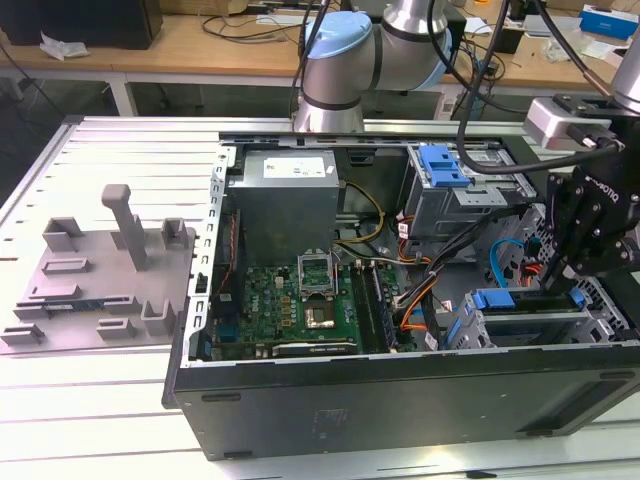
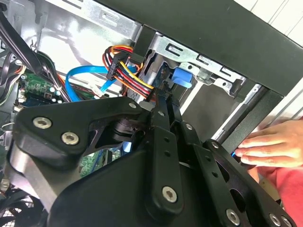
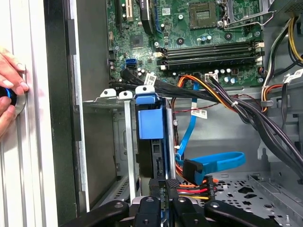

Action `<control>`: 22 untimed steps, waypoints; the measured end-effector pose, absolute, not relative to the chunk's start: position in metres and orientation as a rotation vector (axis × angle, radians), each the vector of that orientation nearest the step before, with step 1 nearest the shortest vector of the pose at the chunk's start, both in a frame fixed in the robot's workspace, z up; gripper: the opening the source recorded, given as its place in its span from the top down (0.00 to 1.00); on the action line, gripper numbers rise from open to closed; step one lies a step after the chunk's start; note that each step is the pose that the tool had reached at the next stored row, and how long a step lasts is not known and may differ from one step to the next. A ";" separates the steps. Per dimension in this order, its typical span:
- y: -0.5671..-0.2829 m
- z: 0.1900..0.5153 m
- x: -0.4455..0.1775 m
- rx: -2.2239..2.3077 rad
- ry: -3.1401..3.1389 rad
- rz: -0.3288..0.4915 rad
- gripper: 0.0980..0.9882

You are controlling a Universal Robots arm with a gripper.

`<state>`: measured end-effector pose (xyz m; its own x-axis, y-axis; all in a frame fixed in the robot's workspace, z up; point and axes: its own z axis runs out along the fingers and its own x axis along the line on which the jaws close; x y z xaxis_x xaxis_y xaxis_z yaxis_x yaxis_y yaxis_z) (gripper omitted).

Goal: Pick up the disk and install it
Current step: 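Insert the first disk wire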

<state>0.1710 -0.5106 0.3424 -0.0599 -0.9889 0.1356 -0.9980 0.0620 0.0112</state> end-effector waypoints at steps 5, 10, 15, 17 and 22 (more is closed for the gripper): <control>-0.511 0.341 0.171 2.077 -2.209 0.129 0.93; -0.512 0.341 0.171 2.077 -2.209 0.129 0.93; -0.513 0.341 0.171 2.077 -2.209 0.129 0.93; -0.513 0.350 0.171 2.077 -2.209 0.130 0.93; -0.509 0.360 0.170 2.073 -2.205 0.141 0.93</control>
<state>0.1700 -0.5092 0.3605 -0.0603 -0.9876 0.1453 -0.9980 0.0622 0.0090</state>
